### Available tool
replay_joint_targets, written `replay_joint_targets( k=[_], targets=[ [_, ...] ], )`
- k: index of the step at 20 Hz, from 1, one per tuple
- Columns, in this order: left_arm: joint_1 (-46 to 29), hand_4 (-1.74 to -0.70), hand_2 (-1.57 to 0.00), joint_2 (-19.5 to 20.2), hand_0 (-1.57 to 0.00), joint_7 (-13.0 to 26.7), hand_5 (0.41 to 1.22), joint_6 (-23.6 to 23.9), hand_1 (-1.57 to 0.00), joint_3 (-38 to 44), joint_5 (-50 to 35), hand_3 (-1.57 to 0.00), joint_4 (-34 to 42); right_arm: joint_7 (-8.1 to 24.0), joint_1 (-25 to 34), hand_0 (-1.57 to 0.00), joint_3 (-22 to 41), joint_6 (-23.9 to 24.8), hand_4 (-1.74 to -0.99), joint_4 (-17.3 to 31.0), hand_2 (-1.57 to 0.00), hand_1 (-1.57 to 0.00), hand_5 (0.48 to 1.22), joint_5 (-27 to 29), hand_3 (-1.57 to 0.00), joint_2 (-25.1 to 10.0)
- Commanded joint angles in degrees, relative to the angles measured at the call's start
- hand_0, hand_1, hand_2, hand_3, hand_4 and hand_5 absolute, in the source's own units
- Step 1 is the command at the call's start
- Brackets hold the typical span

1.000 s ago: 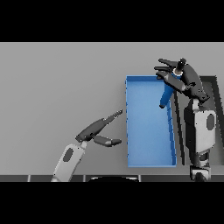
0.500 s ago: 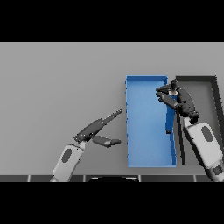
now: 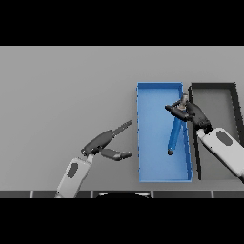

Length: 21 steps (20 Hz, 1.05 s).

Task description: Pick up the blue pipe and place it into the blue bin.

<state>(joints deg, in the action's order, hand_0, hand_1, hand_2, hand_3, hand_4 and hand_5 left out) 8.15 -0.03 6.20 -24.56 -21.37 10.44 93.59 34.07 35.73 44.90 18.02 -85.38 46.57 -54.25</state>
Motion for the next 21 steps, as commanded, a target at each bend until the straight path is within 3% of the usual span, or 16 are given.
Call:
replay_joint_targets(
  k=[1, 3, 11, 21],
  targets=[
    [0.43, -0.88, 0.0, -0.27, 0.0, 0.39, 0.429, -0.06, 0.0, 0.13, -0.41, 0.0, 0.24, -1.41, 0.9, -0.24, 1.54, -1.15, -1.142, -0.02, -0.22, -0.22, 1.03, -1.23, -0.13, 0.4],
    [-0.05, -0.89, 0.0, -0.24, 0.0, 0.67, 0.428, 0.11, 0.0, -0.27, 0.0, 0.0, 0.62, 0.88, 1.47, -0.16, 3.37, -1.67, -1.083, -0.21, -0.14, -0.14, 0.934, -0.76, -0.08, -0.85],
    [0.35, -0.89, 0.0, -0.46, 0.0, 0.84, 0.429, 0.19, 0.0, -0.57, 0.45, 0.0, 0.13, 0.87, 3.69, -0.03, 8.23, -2.46, -1.036, 1.89, -0.02, -0.02, 0.713, -1.18, -0.01, -1.41],
    [-1.11, -0.88, 0.0, 0.65, 0.0, -0.51, 0.431, 0.25, 0.0, -0.5, 0.83, 0.0, 0.76, 0.71, 5.73, -0.01, 10.92, -3.41, -1.022, 2.28, -0.01, -0.01, 0.643, -0.31, 0.0, -2.02]
  ],
)
